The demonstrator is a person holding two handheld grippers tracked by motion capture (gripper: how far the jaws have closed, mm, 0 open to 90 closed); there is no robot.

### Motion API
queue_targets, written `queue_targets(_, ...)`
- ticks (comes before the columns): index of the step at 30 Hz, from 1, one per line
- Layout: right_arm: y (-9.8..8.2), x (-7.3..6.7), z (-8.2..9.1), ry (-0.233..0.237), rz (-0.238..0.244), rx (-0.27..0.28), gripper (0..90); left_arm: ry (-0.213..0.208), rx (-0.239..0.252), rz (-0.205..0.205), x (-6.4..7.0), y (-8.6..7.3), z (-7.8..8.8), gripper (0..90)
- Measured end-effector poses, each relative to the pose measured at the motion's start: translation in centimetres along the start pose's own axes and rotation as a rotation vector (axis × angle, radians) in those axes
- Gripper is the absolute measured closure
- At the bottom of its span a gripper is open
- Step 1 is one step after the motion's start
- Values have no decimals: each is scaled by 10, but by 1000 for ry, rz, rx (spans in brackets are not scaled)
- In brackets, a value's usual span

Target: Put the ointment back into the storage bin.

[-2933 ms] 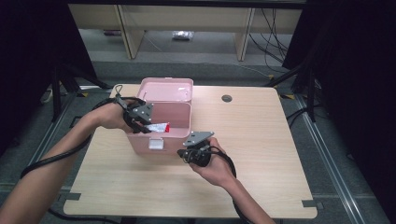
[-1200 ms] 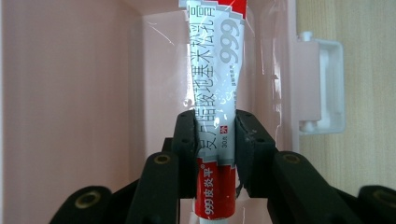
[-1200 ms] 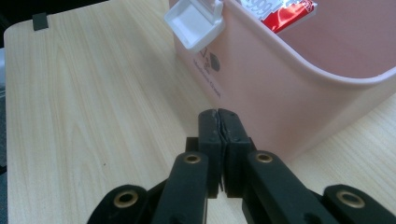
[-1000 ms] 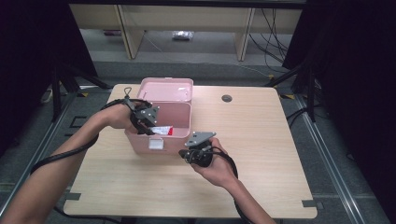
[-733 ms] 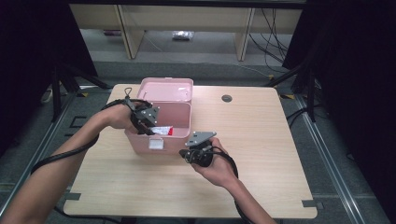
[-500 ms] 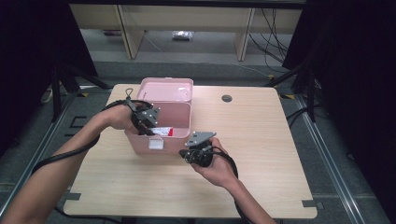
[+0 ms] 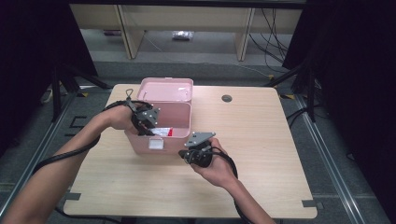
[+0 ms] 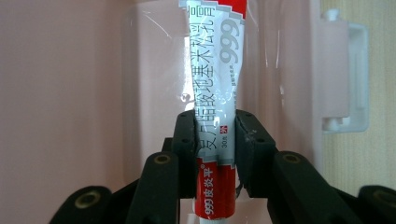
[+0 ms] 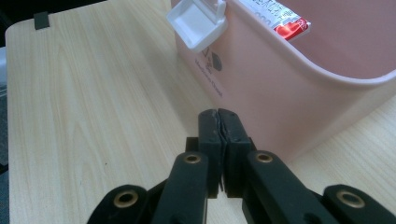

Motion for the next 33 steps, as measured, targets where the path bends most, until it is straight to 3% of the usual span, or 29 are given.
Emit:
queue_targets(3,0,1,0,-3,22,2,893,-2,-6,3,0,-1,-2,714)
queue_targets(8,-1,-1,0,8,-2,-16,893,-6,-7,7,-1,-2,-4,714)
queue_targets(14,0,0,-1,6,2,-7,892,-8,-13,21,-2,-4,-6,713)
queue_targets(16,0,0,0,3,2,-20,892,-6,-23,0,-3,-5,-6,713)
queue_targets(23,0,-1,0,10,-4,-17,891,-10,-12,35,-2,-5,-8,713)
queue_targets(27,1,-2,-1,9,-6,-9,890,-10,-23,19,-5,-6,-9,713)
queue_targets(28,1,-1,-1,9,1,-7,890,-8,-9,39,-4,-6,-10,713)
queue_targets(33,1,-1,-1,8,11,-7,890,-11,-14,35,-4,-6,-11,713)
Point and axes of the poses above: each handheld gripper's, and its own axes: z roughly backward along the jaws, y roughly out of its top, x roughly to its right, the point moved 6 cm from there along -z, roughly forward along the jaws, and after that the axes turned 4 degrees about y, right-handed, at the moved point
